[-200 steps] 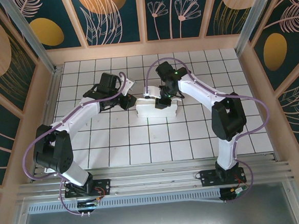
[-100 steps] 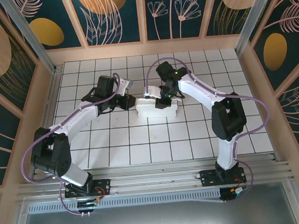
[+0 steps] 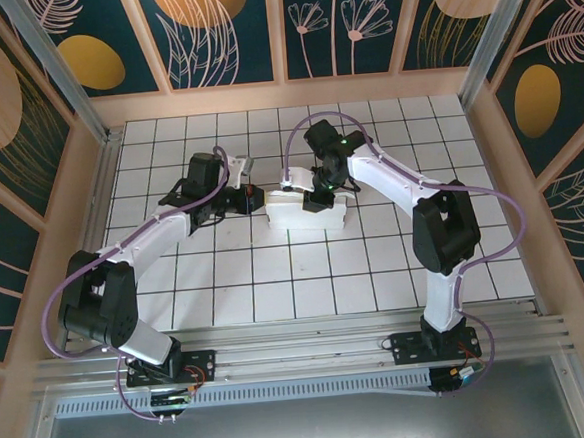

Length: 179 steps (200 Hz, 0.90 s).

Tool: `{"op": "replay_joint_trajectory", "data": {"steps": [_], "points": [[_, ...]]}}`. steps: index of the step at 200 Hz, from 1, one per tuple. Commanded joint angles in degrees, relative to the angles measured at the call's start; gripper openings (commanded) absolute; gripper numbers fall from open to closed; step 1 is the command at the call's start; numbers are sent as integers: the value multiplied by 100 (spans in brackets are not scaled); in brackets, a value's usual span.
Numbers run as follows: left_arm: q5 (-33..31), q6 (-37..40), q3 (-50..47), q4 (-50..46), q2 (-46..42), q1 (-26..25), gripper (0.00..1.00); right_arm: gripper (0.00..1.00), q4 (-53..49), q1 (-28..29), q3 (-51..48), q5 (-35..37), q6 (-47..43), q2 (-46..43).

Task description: Fold the paper box

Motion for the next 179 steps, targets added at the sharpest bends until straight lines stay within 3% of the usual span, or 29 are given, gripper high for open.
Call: {"op": "replay_joint_trajectory", "data": {"steps": [1,40,89,149,179], "points": [[341,-286,-205,22,-14,-88,3,19,-27,9,-33,43,80,226],[450,-569,-441,260,-145,-88,2,19,-8,0,-24,43,79,218],[-640,-367,-899,237,-172,-88,4,19,-3,1,-85,34,105,209],[-1475,-387,-1268,469,-224,-87,4,19,-26,1,-95,69,123,168],[-1022,-347,-1450,679,-279,-90,12,19,-9,14,-121,86,139,158]]}}
